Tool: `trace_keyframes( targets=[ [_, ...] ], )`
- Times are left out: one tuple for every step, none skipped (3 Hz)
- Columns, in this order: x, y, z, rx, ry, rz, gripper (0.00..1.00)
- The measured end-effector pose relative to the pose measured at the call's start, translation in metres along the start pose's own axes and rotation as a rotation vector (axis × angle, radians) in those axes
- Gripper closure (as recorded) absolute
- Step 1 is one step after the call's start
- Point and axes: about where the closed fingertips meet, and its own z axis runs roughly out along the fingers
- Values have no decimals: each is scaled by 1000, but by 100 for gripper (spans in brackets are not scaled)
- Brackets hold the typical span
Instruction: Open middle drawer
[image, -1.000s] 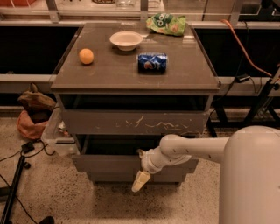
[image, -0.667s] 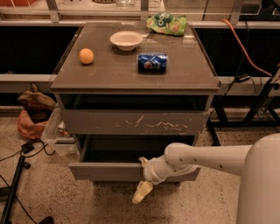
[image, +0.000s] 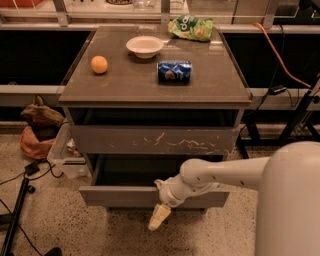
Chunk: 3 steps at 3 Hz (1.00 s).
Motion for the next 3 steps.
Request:
trace_keyframes(
  targets=[
    [-21, -6, 18, -66, 76, -32, 0],
    [-30, 14, 35, -175, 93, -36, 0],
    [-27, 33, 40, -238, 81, -16, 0]
  ],
)
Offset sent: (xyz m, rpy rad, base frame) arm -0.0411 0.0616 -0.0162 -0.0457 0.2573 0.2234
